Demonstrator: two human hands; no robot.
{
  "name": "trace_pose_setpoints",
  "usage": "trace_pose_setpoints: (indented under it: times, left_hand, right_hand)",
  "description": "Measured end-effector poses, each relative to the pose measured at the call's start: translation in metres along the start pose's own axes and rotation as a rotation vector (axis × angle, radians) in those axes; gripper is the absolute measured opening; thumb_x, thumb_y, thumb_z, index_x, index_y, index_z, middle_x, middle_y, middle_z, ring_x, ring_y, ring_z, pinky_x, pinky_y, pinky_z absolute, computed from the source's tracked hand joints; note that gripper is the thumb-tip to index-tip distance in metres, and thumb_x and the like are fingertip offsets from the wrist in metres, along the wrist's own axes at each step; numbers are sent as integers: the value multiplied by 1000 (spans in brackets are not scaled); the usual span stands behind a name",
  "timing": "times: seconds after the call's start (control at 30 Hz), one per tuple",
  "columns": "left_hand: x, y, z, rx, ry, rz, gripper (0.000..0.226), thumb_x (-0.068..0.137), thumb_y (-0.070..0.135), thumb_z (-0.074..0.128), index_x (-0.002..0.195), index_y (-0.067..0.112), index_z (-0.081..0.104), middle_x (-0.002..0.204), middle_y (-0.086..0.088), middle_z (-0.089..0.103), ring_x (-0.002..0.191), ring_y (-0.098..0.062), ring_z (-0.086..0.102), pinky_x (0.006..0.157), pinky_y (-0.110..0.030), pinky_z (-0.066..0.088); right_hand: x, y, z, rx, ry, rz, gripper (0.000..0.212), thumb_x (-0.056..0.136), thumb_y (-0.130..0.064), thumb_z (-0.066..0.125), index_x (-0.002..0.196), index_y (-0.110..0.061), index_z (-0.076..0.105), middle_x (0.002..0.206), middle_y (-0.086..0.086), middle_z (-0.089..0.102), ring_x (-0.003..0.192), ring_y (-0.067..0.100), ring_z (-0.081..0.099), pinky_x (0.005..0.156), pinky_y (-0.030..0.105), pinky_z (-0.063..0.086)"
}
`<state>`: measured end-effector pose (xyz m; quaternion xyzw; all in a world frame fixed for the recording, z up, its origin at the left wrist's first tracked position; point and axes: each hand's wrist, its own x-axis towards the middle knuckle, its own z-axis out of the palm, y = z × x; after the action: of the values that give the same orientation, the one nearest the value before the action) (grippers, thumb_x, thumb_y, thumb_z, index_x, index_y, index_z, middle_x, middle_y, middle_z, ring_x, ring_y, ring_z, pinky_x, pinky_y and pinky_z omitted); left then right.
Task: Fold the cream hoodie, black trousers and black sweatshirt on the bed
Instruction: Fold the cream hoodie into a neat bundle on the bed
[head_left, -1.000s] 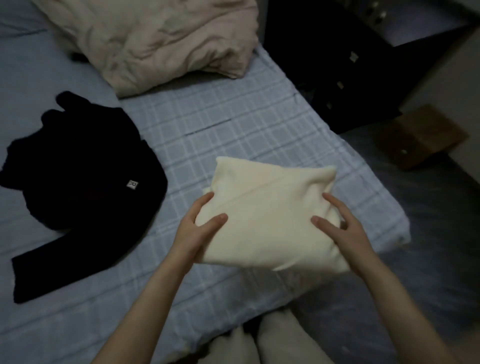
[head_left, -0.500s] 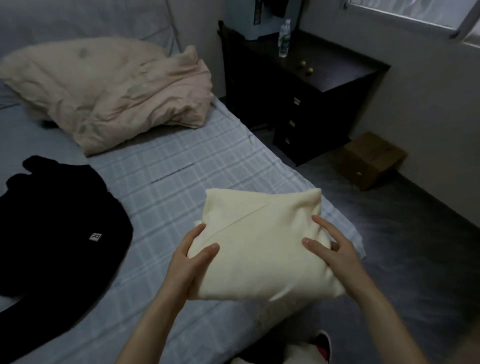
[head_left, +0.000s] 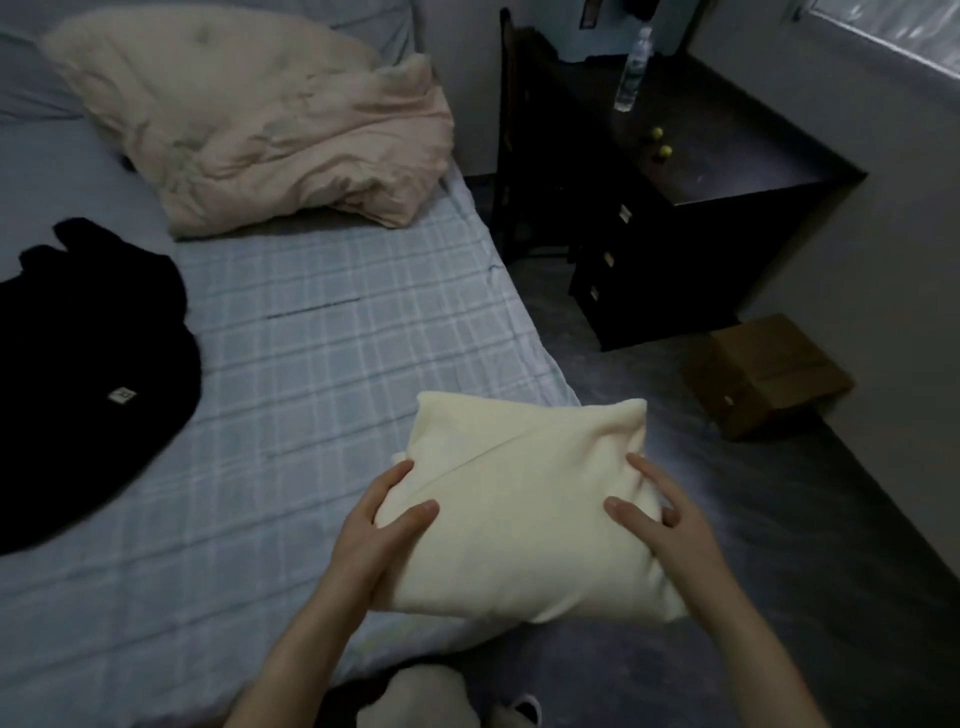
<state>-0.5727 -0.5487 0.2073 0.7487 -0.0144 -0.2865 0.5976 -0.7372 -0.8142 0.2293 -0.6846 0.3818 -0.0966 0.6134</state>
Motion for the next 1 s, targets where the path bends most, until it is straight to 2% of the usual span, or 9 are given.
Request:
trace_pose_setpoints:
  times: [0.1,0.27,0.37,0.43,0.53,0.63,0.7,0.87,1.0]
  left_hand:
    - [11,5,12,7,67,-7,58,58,53,77,112,60,58,127,18,56,112,-6,55,88,-28,44]
    - [55,6,26,-32,108,-26,61,51,64,77,107,69,56,125,25,54,107,5,53,76,-19,44]
    - [97,1,37,-59,103,-55,64,50,63,77,110,68,55,129,19,55,111,-1,55,83,-25,48]
    - [128,1,45,-91,94,-76,63,50,59,79,109,66,56,131,15,56,114,-8,57,91,-31,50]
    - [180,2,57,-133,94,-100,57,63,45,84,106,68,55,131,12,55,113,-9,56,90,-30,49]
    - [234,-3,68,-184,118,-118,63,66,37,83,117,59,54,132,8,55,115,-14,57,98,-39,50]
    - [270,-12,74,-210,155,-127,69,61,39,82,123,53,54,129,9,57,115,-16,58,100,-42,49]
    - [369,-63,88,-269,239,-120,71,64,33,83,125,50,54,123,12,62,110,-11,61,93,-33,52]
    - [421,-118,103,-265,277,-140,66,77,22,83,131,45,52,119,21,58,106,-1,58,83,-21,50]
  right_hand:
    - [33,-6,-5,-13,-52,-42,54,78,-19,81,121,-44,59,130,-5,60,116,14,58,92,31,48]
    - [101,-16,0,-37,-110,-48,54,77,-17,82,119,-43,60,121,-3,65,108,10,63,76,16,52]
    - [151,-19,3,-82,-132,-42,56,77,-18,83,122,-42,60,123,-3,63,110,14,62,86,26,54]
    - [188,-21,9,-119,-142,-44,57,76,-17,84,121,-43,60,120,-6,64,105,6,62,78,17,53]
    - [254,-24,21,-164,-173,-72,59,75,-15,85,123,-38,60,116,-15,62,101,-7,57,69,4,48]
    - [317,-22,34,-189,-216,-68,58,74,-19,85,120,-45,59,114,-27,58,95,-12,59,67,4,47]
    - [361,-14,47,-186,-242,-66,59,72,-21,86,119,-46,61,118,-24,61,95,-12,62,69,7,50]
    - [473,39,89,-151,-291,-83,60,69,-15,88,111,-51,65,117,-15,67,93,-7,67,68,9,51]
    - [523,105,113,-177,-327,-29,60,74,-18,85,124,-41,61,132,-6,61,106,-6,61,81,9,51]
